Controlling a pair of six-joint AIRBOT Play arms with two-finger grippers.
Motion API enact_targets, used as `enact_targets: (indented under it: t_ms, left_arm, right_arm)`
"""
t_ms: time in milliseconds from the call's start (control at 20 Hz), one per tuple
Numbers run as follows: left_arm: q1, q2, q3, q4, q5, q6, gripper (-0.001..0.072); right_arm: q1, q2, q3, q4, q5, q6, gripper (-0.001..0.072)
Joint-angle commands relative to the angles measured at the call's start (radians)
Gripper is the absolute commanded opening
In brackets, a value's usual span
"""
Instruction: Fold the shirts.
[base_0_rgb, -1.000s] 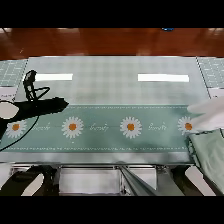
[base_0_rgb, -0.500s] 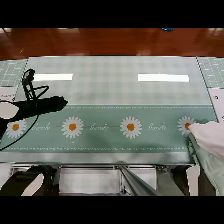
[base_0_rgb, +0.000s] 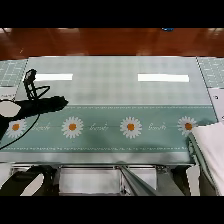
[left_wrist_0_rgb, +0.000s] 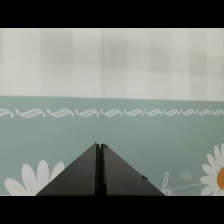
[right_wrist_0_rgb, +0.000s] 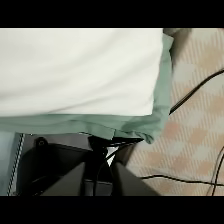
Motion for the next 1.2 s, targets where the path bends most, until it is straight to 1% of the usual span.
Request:
enact_targets:
  t_ms: [0,100,150,200,250,300,400,450,550,600,650,700,750,800,850,1000,1150]
  left_arm:
    - [-0.001,-0.041,0.044,0.003,0.028,0.055,0.0022]
    - [-0.001,-0.064,0.116,0.005,-0.014,0.105,0.0022]
    - [-0.001,-0.076,0.161,0.011,-0.022,0.111,0.0022]
    - [0.0,-0.09,0.212,0.013,-0.031,0.111,0.0022]
    - [0.0,-0.113,0.278,0.013,-0.054,0.11,0.0021]
    - [-0.001,-0.144,0.346,0.011,-0.082,0.106,0.0021]
    - [-0.006,-0.24,0.515,0.011,-0.161,0.106,0.0021]
    - [-0.007,-0.295,0.601,0.011,-0.204,0.106,0.0021]
    - [-0.007,-0.42,0.757,0.013,-0.299,0.089,0.0021]
    - [-0.007,-0.483,0.804,0.021,-0.344,0.071,0.0021]
    - [-0.007,-0.536,0.821,0.043,-0.383,0.028,0.0021]
    - [-0.007,-0.584,0.819,0.081,-0.444,-0.035,0.0021]
    - [-0.008,-0.622,0.818,0.124,-0.513,-0.064,0.0021]
    - [-0.008,-0.652,0.818,0.154,-0.579,-0.066,0.0021]
    - [-0.008,-0.666,0.818,0.172,-0.607,-0.065,0.0021]
    - [-0.003,-0.668,0.819,0.182,-0.609,-0.066,0.0022]
    - [-0.003,-0.669,0.819,0.182,-0.614,-0.066,0.0022]
  right_arm:
    - [0.134,-0.07,0.035,0.079,0.007,-0.063,0.0018]
    - [0.27,-0.168,0.14,0.12,0.001,-0.071,0.0019]
    - [0.351,-0.229,0.208,0.157,-0.03,-0.037,0.0018]
    - [0.435,-0.28,0.261,0.232,-0.074,-0.015,0.0018]
    - [0.528,-0.327,0.306,0.329,-0.142,-0.005,0.0018]
    - [0.637,-0.373,0.348,0.424,-0.239,0.008,0.0019]
    - [0.853,-0.469,0.423,0.533,-0.432,0.022,0.0018]
    - [0.95,-0.52,0.458,0.541,-0.494,0.022,0.0018]
    - [1.109,-0.634,0.515,0.501,-0.546,0.042,0.0018]
    - [1.152,-0.682,0.521,0.475,-0.55,0.063,0.0018]
    - [1.183,-0.734,0.521,0.445,-0.541,0.096,0.0018]
    - [1.201,-0.775,0.521,0.433,-0.521,0.107,0.0018]
    - [1.212,-0.808,0.521,0.421,-0.507,0.106,0.0018]
    - [1.22,-0.822,0.521,0.419,-0.504,0.104,0.0019]
    - [1.222,-0.826,0.521,0.419,-0.517,0.095,0.0019]
    - [1.22,-0.823,0.521,0.416,-0.554,0.097,0.0019]
    - [1.22,-0.823,0.521,0.396,-0.541,0.097,0.0019]
